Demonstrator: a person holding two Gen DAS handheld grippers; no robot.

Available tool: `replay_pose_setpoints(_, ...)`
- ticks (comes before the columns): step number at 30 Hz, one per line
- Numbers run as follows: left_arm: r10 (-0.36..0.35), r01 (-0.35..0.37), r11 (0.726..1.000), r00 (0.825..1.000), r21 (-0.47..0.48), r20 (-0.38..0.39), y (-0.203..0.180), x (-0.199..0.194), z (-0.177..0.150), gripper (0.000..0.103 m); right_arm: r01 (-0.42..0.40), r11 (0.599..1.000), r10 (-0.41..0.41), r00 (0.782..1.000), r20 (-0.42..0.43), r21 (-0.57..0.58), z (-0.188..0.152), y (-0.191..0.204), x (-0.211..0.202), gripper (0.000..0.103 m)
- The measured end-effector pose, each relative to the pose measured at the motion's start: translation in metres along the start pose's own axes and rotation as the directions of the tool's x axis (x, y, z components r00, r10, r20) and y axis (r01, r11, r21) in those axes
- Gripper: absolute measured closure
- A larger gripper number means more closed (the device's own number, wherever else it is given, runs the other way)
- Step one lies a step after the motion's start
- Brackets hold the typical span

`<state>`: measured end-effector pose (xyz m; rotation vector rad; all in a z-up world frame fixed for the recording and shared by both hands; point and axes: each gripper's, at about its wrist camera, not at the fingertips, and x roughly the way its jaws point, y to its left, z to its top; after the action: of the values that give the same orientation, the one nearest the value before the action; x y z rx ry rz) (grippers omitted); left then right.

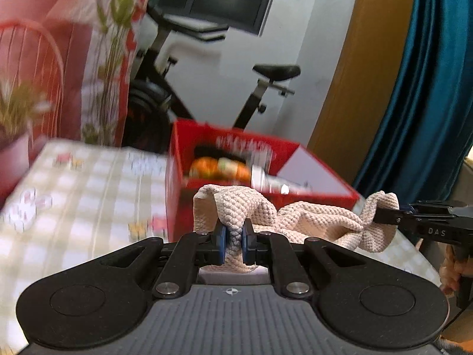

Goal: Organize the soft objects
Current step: 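Lift the pink towel and carry it into the red box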

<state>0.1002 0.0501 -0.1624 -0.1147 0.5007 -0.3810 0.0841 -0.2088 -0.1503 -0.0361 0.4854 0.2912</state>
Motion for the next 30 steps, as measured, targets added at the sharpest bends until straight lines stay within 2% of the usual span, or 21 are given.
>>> replay_pose_setpoints(7,-0.001,-0.004,0.996,0.999,0.085,0.049,-0.012,0.025,0.05,0.092,0.031,0.996,-0.025,0.997,0.066,-0.088,0.054,-0.006,0.025,0.09)
replay_pose_setpoints(12,0.018,-0.02,0.992,1.0,0.123,0.022,-0.016,0.056,0.071,0.092,0.053,0.988,-0.042,0.996,0.075,-0.149,0.08,-0.012,0.053,0.09)
replay_pose_setpoints(16,0.045,-0.038,0.977,0.999,0.209,-0.028,-0.023,0.086,0.078,0.092,0.076,0.977,-0.065,0.996,0.06,-0.197,0.09,-0.014,0.079,0.09)
replay_pose_setpoints(21,0.055,-0.027,0.97,0.992,0.241,-0.11,-0.021,0.115,0.077,0.092,0.058,0.975,-0.062,0.998,-0.011,-0.214,0.087,-0.019,0.107,0.09)
replay_pose_setpoints(25,0.055,-0.007,0.971,0.979,0.237,-0.194,-0.015,0.13,0.068,0.092,0.022,0.977,-0.041,0.995,-0.087,-0.212,0.077,-0.023,0.122,0.09)
replay_pose_setpoints(30,0.064,-0.011,0.976,0.97,0.218,-0.236,-0.006,0.143,0.066,0.092,0.012,0.985,-0.038,0.989,-0.142,-0.175,0.068,-0.03,0.138,0.09)
